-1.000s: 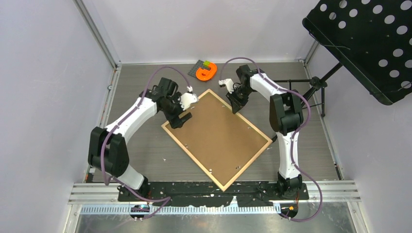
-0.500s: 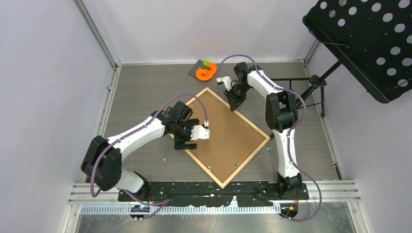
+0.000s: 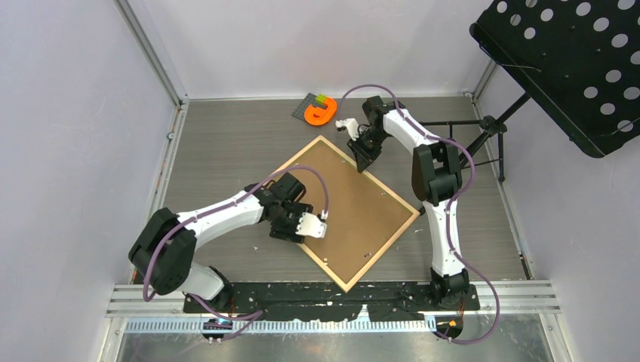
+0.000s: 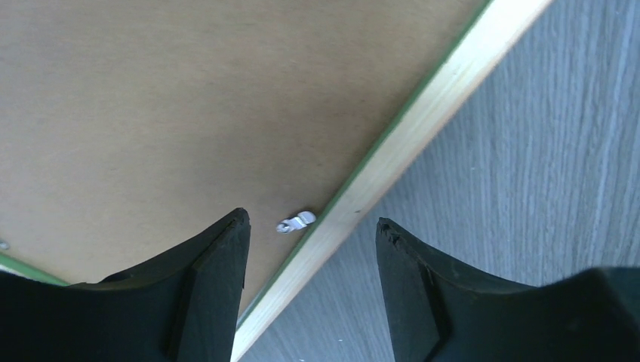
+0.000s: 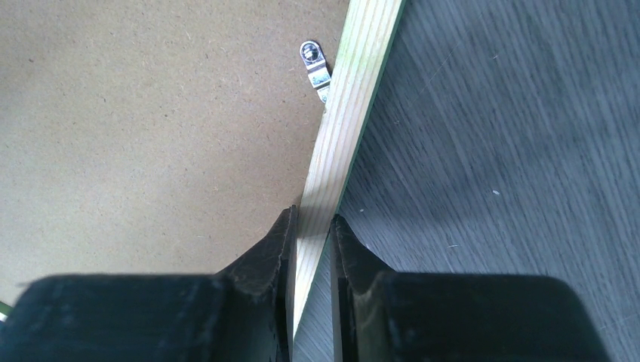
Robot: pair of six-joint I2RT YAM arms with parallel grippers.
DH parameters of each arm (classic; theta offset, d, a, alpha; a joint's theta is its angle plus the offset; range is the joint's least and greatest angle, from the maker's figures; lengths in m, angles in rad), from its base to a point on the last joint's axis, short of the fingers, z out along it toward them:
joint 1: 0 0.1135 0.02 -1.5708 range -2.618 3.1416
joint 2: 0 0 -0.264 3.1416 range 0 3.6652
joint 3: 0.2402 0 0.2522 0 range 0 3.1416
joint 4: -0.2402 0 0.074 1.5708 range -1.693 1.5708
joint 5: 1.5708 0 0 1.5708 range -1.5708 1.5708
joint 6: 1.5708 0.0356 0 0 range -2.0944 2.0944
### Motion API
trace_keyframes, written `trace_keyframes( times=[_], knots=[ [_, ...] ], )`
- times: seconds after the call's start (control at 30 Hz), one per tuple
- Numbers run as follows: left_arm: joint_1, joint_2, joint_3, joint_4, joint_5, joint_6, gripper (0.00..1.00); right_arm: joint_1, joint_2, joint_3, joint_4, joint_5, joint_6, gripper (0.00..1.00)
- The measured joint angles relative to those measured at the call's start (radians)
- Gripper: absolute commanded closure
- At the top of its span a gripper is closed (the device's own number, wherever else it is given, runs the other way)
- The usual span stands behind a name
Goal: Put the photo into the frame
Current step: Adjust the photo frame at the center of the board, then install the photo frame at the center of the board.
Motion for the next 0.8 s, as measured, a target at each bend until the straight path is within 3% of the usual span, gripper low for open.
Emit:
trace_keyframes(
  times=[0.8],
  knots=[
    [-0.058,-0.038,-0.132,0.109,-0.087,0.033,0.61,-0.001,-0.004,-0.017,0.017,-0.011,0.024,0.94]
  ],
)
